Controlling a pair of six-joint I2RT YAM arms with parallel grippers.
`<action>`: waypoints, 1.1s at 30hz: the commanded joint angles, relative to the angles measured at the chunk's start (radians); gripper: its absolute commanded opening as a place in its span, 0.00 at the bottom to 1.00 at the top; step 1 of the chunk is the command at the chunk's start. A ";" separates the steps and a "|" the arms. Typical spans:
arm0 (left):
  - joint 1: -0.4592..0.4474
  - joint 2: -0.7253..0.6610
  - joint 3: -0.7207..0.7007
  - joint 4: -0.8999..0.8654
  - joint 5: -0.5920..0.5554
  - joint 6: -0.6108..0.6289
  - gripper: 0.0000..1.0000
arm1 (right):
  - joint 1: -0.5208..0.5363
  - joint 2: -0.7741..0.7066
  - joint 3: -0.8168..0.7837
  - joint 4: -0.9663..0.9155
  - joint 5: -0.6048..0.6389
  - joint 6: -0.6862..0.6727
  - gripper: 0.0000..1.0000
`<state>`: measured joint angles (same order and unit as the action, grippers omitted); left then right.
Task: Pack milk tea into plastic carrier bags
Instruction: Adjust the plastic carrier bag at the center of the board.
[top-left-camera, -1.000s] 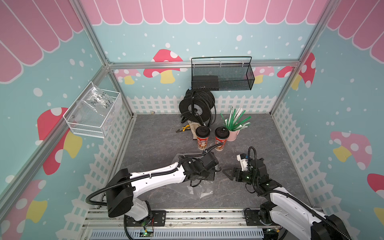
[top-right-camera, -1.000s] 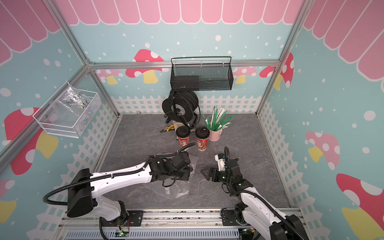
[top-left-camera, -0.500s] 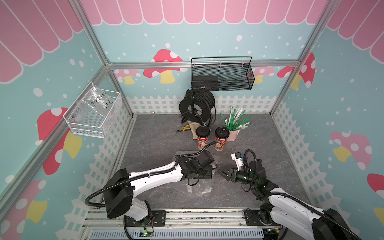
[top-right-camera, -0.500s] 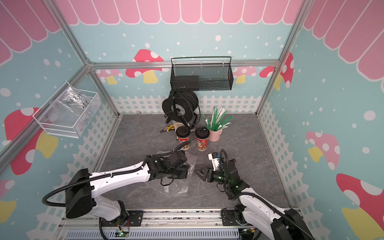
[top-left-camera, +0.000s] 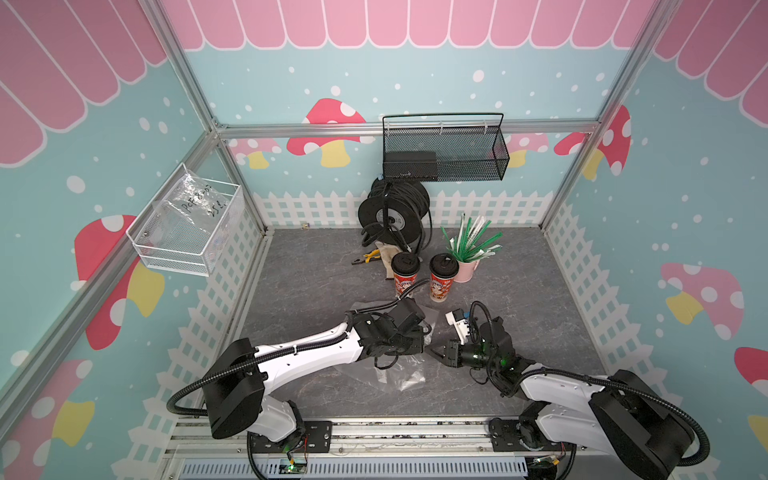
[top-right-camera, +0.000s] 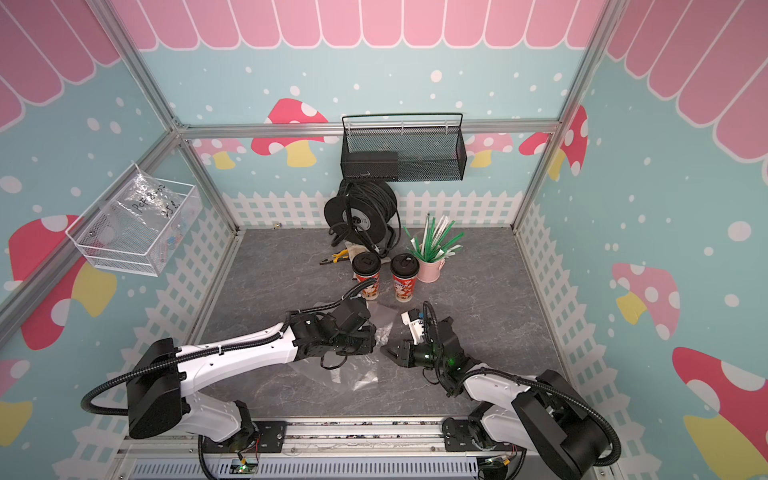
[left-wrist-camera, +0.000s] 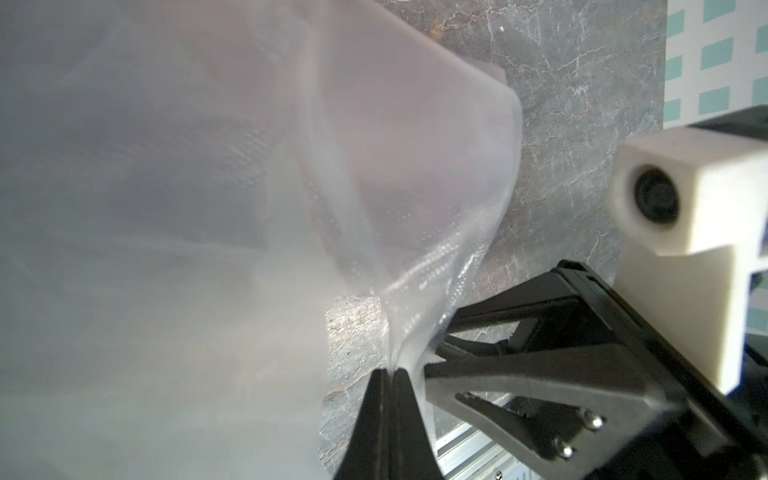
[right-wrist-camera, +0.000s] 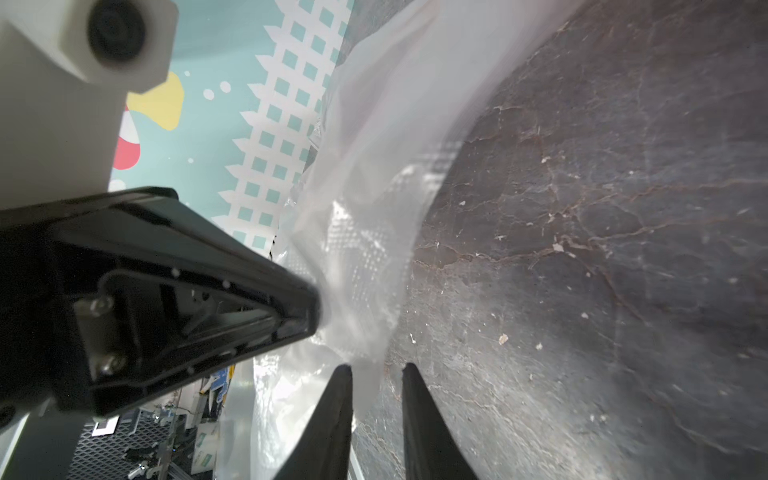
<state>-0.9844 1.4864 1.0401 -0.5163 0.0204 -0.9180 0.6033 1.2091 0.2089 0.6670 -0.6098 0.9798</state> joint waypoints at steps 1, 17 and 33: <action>0.013 -0.028 -0.014 0.018 -0.004 -0.028 0.00 | 0.011 0.020 0.026 0.097 0.002 0.027 0.15; 0.050 -0.107 -0.045 0.031 -0.011 -0.057 0.00 | 0.012 -0.088 0.054 -0.078 0.067 -0.012 0.00; 0.067 -0.265 -0.044 0.111 0.007 -0.140 0.00 | 0.012 -0.267 0.424 -0.870 0.285 -0.225 0.00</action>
<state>-0.9241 1.2663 0.9932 -0.4477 0.0345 -1.0080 0.6098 0.9722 0.5404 0.0555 -0.4000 0.8314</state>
